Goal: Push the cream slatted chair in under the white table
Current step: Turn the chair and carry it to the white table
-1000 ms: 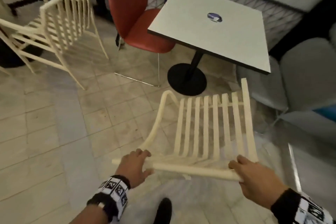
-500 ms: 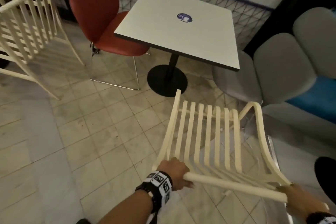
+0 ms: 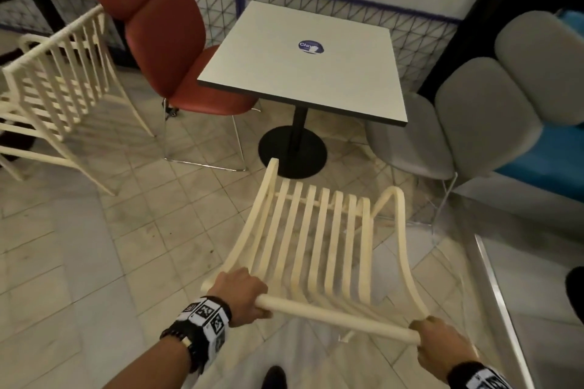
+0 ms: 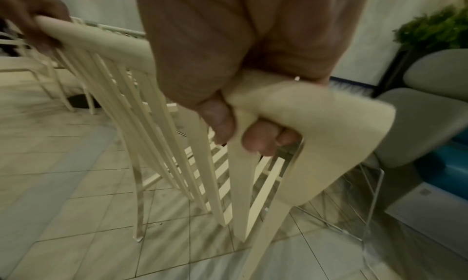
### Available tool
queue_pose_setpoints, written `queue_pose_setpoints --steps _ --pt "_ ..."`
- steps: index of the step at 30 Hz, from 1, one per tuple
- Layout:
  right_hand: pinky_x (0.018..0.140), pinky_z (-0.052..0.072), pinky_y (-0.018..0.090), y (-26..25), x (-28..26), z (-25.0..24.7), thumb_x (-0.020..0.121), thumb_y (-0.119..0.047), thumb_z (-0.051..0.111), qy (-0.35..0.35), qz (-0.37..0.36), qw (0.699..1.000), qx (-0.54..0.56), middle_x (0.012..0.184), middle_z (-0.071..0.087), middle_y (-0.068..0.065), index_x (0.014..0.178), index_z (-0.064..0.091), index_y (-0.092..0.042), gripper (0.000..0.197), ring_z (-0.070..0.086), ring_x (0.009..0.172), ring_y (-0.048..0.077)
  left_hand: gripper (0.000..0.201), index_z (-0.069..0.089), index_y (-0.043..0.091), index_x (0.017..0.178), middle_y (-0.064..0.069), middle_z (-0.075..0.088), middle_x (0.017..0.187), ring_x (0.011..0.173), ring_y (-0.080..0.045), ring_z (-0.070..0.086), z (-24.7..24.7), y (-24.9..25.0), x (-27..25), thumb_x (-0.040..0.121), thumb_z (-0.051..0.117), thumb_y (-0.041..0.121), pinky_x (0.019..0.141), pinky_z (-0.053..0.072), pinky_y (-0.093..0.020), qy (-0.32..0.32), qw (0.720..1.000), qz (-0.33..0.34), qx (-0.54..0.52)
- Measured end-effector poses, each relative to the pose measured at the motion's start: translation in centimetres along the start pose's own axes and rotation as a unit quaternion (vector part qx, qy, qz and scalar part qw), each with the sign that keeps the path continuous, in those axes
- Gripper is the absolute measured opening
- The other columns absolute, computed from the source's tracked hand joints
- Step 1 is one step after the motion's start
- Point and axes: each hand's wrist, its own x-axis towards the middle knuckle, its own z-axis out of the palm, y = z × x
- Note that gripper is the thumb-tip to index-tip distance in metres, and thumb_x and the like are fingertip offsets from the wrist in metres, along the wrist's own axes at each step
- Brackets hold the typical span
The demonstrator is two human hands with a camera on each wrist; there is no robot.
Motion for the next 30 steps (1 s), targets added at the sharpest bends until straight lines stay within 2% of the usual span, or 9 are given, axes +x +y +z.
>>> queue_pose_setpoints --steps 3,7,11,13,16,19,24,27,30 --pt "0.064 0.052 0.029 1.4 0.1 0.3 0.072 -0.05 0.068 -0.01 -0.045 0.999 -0.001 0.085 0.05 -0.008 0.091 0.064 -0.032 0.027 0.064 0.075 0.012 0.05 0.049 0.033 0.114 0.008 0.052 0.116 0.109 -0.018 0.051 1.1 -0.7 -0.6 0.075 0.061 0.062 0.072 0.036 -0.035 0.055 0.998 -0.012 -0.011" --pt "0.081 0.052 0.031 2.2 0.5 0.8 0.076 -0.054 0.059 -0.024 -0.103 0.994 0.043 0.102 0.053 -0.015 0.091 0.047 -0.051 0.019 0.062 0.092 0.012 0.054 0.042 0.025 0.127 -0.002 0.048 0.126 0.112 -0.026 0.054 1.1 0.1 -0.4 0.083 0.058 0.051 0.085 0.046 -0.043 0.03 0.998 -0.039 0.041" --pt "0.083 0.046 0.032 0.6 1.6 0.8 0.082 -0.025 0.053 -0.04 -0.082 0.995 0.041 0.11 0.052 -0.012 0.084 0.042 -0.047 0.024 0.058 0.102 0.016 0.04 0.053 0.028 0.122 -0.003 0.047 0.126 0.112 -0.03 0.057 1.3 0.6 -0.2 0.088 0.053 0.049 0.091 0.043 -0.044 -0.016 0.997 -0.057 0.057" --pt "0.088 0.049 0.033 0.5 1.8 1.3 0.082 -0.024 0.052 -0.033 -0.054 0.997 0.039 0.11 0.052 -0.013 0.083 0.044 -0.047 0.024 0.058 0.103 0.012 0.035 0.058 0.03 0.117 -0.001 0.048 0.125 0.111 -0.029 0.056 1.3 0.6 -0.1 0.087 0.052 0.047 0.091 0.043 -0.043 -0.033 0.996 -0.063 0.06" --pt "0.091 0.049 0.031 0.3 2.1 0.8 0.083 -0.026 0.051 0.001 -0.04 0.998 0.041 0.113 0.053 -0.016 0.1 0.057 -0.046 0.027 0.058 0.106 0.008 0.033 0.063 0.027 0.114 0.0 0.052 0.122 0.11 -0.027 0.057 0.5 0.4 0.5 0.086 0.055 0.042 0.088 0.044 -0.041 -0.051 0.993 -0.071 0.074" --pt "0.097 0.047 0.034 -0.5 2.9 -0.3 0.083 -0.019 0.055 -0.032 -0.059 0.998 0.021 0.12 0.053 -0.012 0.117 0.056 -0.039 0.039 0.055 0.113 0.014 0.032 0.062 0.025 0.113 0.0 0.055 0.121 0.109 -0.026 0.057 -0.8 -0.6 1.3 0.085 0.056 0.038 0.087 0.044 -0.038 -0.059 0.991 -0.08 0.086" --pt "0.091 0.045 0.034 -2.2 5.2 -3.2 0.085 -0.025 0.053 -0.025 -0.072 0.997 -0.004 0.099 0.042 -0.009 0.124 0.052 -0.033 0.04 0.054 0.112 0.02 0.031 0.061 0.028 0.111 0.003 0.058 0.121 0.111 -0.024 0.058 -3.5 -2.8 3.0 0.082 0.055 0.036 0.092 0.045 -0.037 -0.054 0.99 -0.111 0.069" --pt "0.088 0.046 0.036 -4.3 7.3 -4.4 0.084 -0.022 0.056 -0.007 -0.081 0.997 -0.005 0.114 0.059 -0.004 0.121 0.056 -0.03 0.038 0.057 0.108 0.022 0.031 0.062 0.031 0.11 0.005 0.06 0.12 0.111 -0.021 0.06 -5.1 -5.0 3.6 0.08 0.055 0.038 0.093 0.047 -0.035 -0.052 0.987 -0.137 0.059" --pt "0.083 0.048 0.036 -6.4 8.6 -5.7 0.084 -0.02 0.056 0.004 -0.087 0.996 0.001 0.115 0.062 0.0 0.117 0.059 -0.028 0.034 0.059 0.104 0.024 0.03 0.062 0.034 0.11 0.007 0.059 0.122 0.113 -0.02 0.059 -6.3 -7.1 3.9 0.081 0.056 0.039 0.094 0.047 -0.034 -0.059 0.985 -0.154 0.057"
